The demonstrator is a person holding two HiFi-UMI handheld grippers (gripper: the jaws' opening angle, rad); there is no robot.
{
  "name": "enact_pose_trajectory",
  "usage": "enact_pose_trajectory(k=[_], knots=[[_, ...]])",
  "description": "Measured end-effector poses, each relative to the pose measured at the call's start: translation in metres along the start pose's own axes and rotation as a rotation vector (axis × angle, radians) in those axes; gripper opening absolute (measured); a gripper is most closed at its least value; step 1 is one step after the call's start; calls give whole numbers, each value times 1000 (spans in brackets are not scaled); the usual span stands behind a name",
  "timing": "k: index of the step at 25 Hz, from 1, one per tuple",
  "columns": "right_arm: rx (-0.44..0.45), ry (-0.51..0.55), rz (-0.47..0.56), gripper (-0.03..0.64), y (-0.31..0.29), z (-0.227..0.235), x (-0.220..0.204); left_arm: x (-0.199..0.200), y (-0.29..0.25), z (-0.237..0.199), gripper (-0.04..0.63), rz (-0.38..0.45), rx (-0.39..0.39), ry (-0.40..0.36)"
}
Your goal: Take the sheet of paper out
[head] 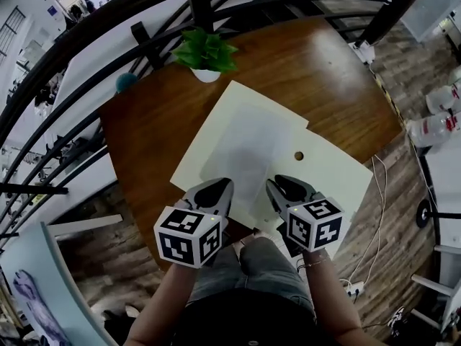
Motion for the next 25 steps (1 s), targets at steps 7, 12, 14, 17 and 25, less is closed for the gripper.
enact_pose_trajectory(k=[7,12,14,17,25], knots=[[-51,9,-100,95,-25,18,-7,-9,0,-1,23,-19,63,-9],[-69,-2,-128,117,-42,25,-8,-13,-1,-2,25,-27,86,2],[-85,-2,-136,117,-47,29,-7,-14,-2,-3,23,-25,99,14],[-96,1,-145,117,-52,32,-5,-14,-3,-4,24,-26,109,29],[-108,11,-166,114,-63,35,-9,-14,-5,-5,25,-33,110,44]])
Point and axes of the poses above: the fingertips, and each gripper's own axes: y backward along the fingers, z to its right, x out of its top, the point moved 5 cm from there along y, backward along the fingers, and after that the axes turned 14 degrees about -y, right-handed, at the moved point
